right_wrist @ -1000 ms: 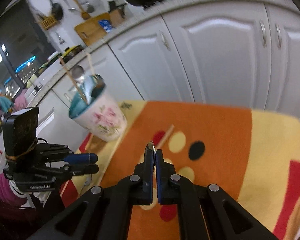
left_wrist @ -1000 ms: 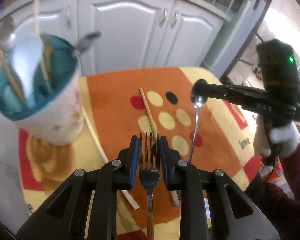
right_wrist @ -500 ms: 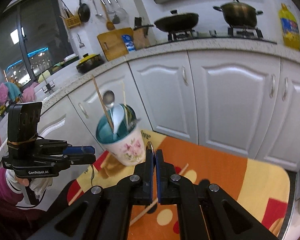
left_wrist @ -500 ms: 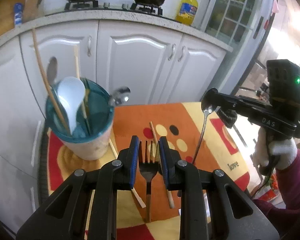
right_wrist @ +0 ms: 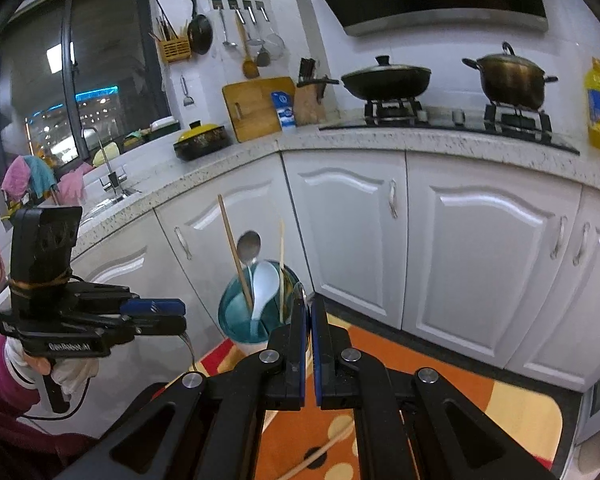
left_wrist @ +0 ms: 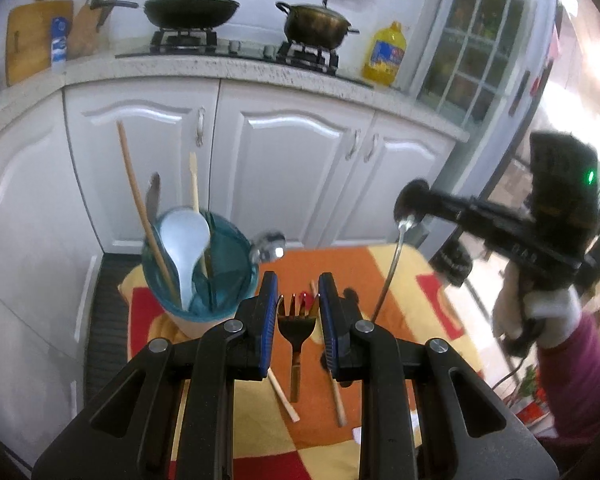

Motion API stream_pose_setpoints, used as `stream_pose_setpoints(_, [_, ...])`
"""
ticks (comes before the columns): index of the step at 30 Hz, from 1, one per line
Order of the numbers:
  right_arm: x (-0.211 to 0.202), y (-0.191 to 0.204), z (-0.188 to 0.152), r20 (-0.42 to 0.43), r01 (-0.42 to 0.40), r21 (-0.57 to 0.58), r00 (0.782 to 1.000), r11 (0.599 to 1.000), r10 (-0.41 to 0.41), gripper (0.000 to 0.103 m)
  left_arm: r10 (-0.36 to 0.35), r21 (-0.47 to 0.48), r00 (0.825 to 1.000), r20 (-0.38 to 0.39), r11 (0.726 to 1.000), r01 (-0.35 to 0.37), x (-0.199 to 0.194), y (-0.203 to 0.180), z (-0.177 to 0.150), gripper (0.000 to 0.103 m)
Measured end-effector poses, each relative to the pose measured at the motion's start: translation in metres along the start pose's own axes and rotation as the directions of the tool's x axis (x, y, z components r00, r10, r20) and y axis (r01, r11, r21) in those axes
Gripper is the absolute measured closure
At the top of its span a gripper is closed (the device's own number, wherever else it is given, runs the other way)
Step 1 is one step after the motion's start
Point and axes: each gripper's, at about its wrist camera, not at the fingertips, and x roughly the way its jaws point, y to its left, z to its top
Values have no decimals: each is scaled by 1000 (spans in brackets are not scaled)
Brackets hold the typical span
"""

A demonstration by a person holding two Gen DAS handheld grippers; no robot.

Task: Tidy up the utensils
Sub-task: 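Carry the fork and spoon over the holder and open both tools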

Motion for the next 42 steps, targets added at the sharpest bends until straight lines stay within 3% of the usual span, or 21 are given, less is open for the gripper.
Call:
stream_pose_setpoints(7, [5, 16, 39, 66, 23, -34, 998, 999, -21, 101, 69, -20, 991, 119, 998, -67, -36, 17, 51, 84])
stream_pose_setpoints(14, [39, 31, 67, 104, 96, -71, 991, 993, -89, 101, 185, -33, 963, 194, 983, -182, -39, 41, 94, 84])
stream_pose_setpoints(21, [82, 37, 79, 121, 195, -126, 976, 973, -180, 101, 264, -48, 949, 173, 964, -260, -14, 69, 96, 84])
stream_pose_setpoints(26, [116, 37, 78, 116, 244, -171, 967, 955, -226, 101, 263, -64, 957, 119, 964, -257, 10, 81, 83, 84])
stream_pose_setpoints(34, [161, 20, 52, -35, 156, -124, 986, 980, -162, 101, 268, -89, 963, 37, 960, -264, 47, 91, 61, 84])
stream_pose_setpoints(40, [173, 8, 37, -111, 86, -56, 990, 995, -92, 100, 292, -91, 955, 41, 953, -288, 54, 89, 56, 83])
stream_pose_setpoints(42, [170, 2, 36, -114, 60, -8, 992, 998, -61, 94, 302, -94, 952, 43, 950, -297, 55, 88, 55, 82])
